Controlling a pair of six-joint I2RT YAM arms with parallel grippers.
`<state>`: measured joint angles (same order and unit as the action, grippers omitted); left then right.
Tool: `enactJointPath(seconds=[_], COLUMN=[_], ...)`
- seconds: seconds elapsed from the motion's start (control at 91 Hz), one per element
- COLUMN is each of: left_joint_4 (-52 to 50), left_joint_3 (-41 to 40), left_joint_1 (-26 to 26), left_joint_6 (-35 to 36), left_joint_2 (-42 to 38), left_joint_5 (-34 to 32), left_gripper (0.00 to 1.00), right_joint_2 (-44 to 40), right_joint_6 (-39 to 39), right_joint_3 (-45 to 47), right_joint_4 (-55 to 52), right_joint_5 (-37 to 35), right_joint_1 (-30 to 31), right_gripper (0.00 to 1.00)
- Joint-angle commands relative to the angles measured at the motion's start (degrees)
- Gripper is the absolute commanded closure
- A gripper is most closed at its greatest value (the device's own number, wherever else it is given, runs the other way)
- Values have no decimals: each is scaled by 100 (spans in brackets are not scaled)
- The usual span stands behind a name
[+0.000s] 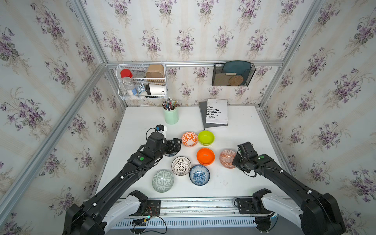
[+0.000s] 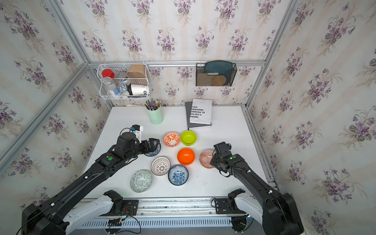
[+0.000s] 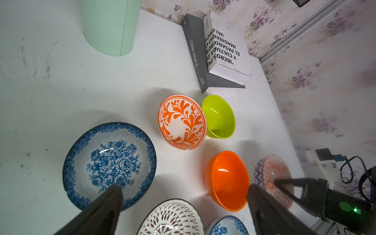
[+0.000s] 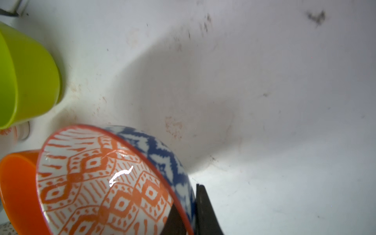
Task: Stack the bowls
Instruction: Pick up the bowl from the center of the board, then place the bowl at the center of the board.
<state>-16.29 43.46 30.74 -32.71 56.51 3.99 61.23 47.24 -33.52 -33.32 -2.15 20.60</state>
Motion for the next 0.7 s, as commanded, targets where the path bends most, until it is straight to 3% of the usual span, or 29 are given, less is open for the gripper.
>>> enactJointPath(seconds=[0.0,0.253,0.692], left_joint_4=[92,109,144], left_joint_3=[45,78,144], left_joint_1=[2,-7,-33], left_joint_6=[-14,-8,-40], left_joint_2=[19,123,320], left_joint_5=[-74,-128,-245], left_gripper=[1,1,0], right_joint_2=[283,1654,3467], right_joint_6=[-433,-981,-1302], right_joint_3=[-310,-1428,-2724], right_joint_4=[322,906,1152], right_joint_5=[-55,356,401], right_joint_1=[-477,-956,-997], right_gripper=[100,100,100])
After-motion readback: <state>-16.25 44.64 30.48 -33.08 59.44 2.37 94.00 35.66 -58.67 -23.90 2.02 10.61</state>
